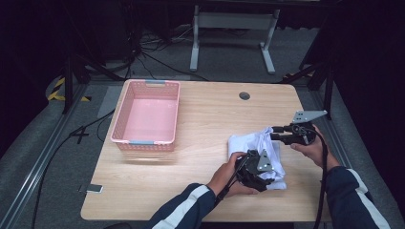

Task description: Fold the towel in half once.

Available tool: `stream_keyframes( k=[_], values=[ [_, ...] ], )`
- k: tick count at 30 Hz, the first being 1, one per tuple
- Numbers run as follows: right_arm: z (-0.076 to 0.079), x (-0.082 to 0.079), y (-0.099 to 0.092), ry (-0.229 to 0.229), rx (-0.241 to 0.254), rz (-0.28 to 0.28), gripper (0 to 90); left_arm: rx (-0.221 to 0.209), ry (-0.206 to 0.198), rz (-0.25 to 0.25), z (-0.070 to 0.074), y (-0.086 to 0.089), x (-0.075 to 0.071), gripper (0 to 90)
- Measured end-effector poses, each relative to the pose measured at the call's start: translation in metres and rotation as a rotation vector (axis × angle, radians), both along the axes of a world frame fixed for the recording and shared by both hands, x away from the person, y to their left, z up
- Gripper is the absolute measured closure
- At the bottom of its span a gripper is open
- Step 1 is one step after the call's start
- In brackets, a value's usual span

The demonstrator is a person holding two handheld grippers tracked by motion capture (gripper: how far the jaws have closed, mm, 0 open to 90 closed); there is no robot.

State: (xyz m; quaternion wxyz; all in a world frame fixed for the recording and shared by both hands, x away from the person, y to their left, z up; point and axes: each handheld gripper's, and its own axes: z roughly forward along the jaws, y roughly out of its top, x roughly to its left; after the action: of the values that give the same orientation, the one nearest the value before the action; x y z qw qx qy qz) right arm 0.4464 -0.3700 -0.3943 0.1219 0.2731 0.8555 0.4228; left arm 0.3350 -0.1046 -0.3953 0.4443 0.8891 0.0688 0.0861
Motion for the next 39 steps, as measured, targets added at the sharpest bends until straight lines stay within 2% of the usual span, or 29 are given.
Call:
stream_keyframes(
  k=[1, 2, 4, 6, 7, 8, 9, 10, 11, 12, 13, 15, 17, 18, 19, 21, 22, 24, 25, 26, 27, 28, 29, 30, 31, 32, 34, 37, 39],
  values=[
    [-0.002, -0.002, -0.007, -0.001, 0.004, -0.022, 60.2, -0.011, 0.003, 0.005, 0.002, 0.008, -0.003, 27.9],
    [-0.003, -0.004, -0.012, -0.016, -0.002, -0.037, 60.0, 0.009, -0.022, 0.017, 0.004, 0.017, -0.005, 27.7],
    [-0.004, -0.007, -0.023, -0.014, -0.030, -0.081, 56.2, 0.023, -0.013, 0.026, 0.003, 0.032, -0.009, 25.8],
    [-0.002, -0.012, -0.029, -0.011, -0.036, -0.119, 56.1, 0.058, -0.012, 0.054, -0.002, 0.050, -0.011, 25.7],
    [0.000, -0.016, -0.030, -0.017, -0.031, -0.125, 56.0, 0.050, -0.002, 0.060, -0.007, 0.054, -0.010, 25.3],
    [0.001, -0.019, -0.029, -0.011, -0.028, -0.130, 54.9, 0.068, 0.022, 0.069, -0.013, 0.064, -0.010, 25.2],
    [0.001, -0.019, -0.029, -0.011, -0.028, -0.130, 54.9, 0.068, 0.022, 0.069, -0.013, 0.064, -0.010, 25.0],
    [0.007, -0.031, -0.022, -0.011, -0.009, -0.107, 52.2, 0.071, 0.035, 0.087, -0.019, 0.068, -0.009, 24.9],
    [0.009, -0.039, -0.017, -0.006, -0.013, -0.089, 51.5, 0.092, 0.063, 0.096, -0.030, 0.075, -0.008, 25.3],
    [0.010, -0.047, -0.012, 0.000, -0.014, -0.067, 51.0, 0.094, 0.060, 0.093, -0.033, 0.076, -0.008, 26.2],
    [0.010, -0.053, -0.009, 0.015, -0.012, -0.055, 50.0, 0.105, 0.077, 0.096, -0.038, 0.076, -0.009, 26.6],
    [0.007, -0.067, -0.001, 0.048, -0.027, -0.044, 45.1, 0.125, 0.106, 0.065, -0.045, 0.073, -0.009, 31.9],
    [0.000, -0.082, 0.005, 0.101, -0.016, -0.018, 42.4, 0.167, 0.112, 0.071, -0.052, 0.068, -0.010, 32.2],
    [-0.005, -0.091, 0.010, 0.115, -0.043, -0.014, 39.8, 0.164, 0.112, 0.065, -0.054, 0.067, -0.009, 36.1],
    [-0.009, -0.096, 0.012, 0.121, -0.046, -0.008, 39.0, 0.159, 0.112, 0.065, -0.056, 0.067, -0.009, 37.0],
    [-0.016, -0.103, 0.016, 0.160, -0.035, -0.017, 36.1, 0.178, 0.108, 0.071, -0.058, 0.067, -0.008, 41.5],
    [-0.019, -0.107, 0.018, 0.167, -0.057, -0.027, 34.6, 0.159, 0.121, 0.077, -0.059, 0.067, -0.007, 43.6],
    [-0.024, -0.110, 0.019, 0.185, -0.047, -0.058, 34.2, 0.149, 0.138, 0.082, -0.061, 0.068, -0.004, 46.8],
    [-0.026, -0.111, 0.020, 0.198, -0.035, -0.062, 34.2, 0.165, 0.129, 0.077, -0.061, 0.068, -0.003, 49.4],
    [-0.028, -0.111, 0.021, 0.208, -0.047, -0.063, 34.4, 0.168, 0.129, 0.078, -0.063, 0.068, -0.002, 52.0],
    [-0.031, -0.111, 0.022, 0.211, -0.068, -0.082, 37.5, 0.181, 0.122, 0.083, -0.066, 0.067, -0.002, 53.6],
    [-0.033, -0.111, 0.022, 0.220, -0.076, -0.084, 47.6, 0.188, 0.122, 0.076, -0.067, 0.067, -0.002, 54.5],
    [-0.034, -0.111, 0.023, 0.243, -0.069, -0.065, 52.3, 0.180, 0.122, 0.073, -0.068, 0.067, -0.001, 55.4],
    [-0.034, -0.111, 0.023, 0.243, -0.069, -0.065, 52.3, 0.180, 0.122, 0.073, -0.068, 0.067, -0.001, 56.2],
    [-0.036, -0.112, 0.025, 0.235, -0.087, -0.057, 56.8, 0.182, 0.118, 0.074, -0.067, 0.067, -0.001, 56.2],
    [-0.036, -0.114, 0.028, 0.207, -0.106, -0.045, 67.0, 0.190, 0.121, 0.073, -0.066, 0.067, -0.001, 59.2],
    [-0.031, -0.117, 0.031, 0.171, -0.110, -0.035, 76.6, 0.189, 0.111, 0.079, -0.066, 0.068, -0.001, 65.8],
    [-0.020, -0.123, 0.029, 0.139, -0.072, -0.025, 79.0, 0.212, 0.090, 0.088, -0.065, 0.068, -0.002, 74.0],
    [-0.011, -0.128, 0.026, 0.137, -0.029, -0.033, 78.8, 0.217, 0.089, 0.087, -0.063, 0.069, -0.001, 77.3]
  ],
)
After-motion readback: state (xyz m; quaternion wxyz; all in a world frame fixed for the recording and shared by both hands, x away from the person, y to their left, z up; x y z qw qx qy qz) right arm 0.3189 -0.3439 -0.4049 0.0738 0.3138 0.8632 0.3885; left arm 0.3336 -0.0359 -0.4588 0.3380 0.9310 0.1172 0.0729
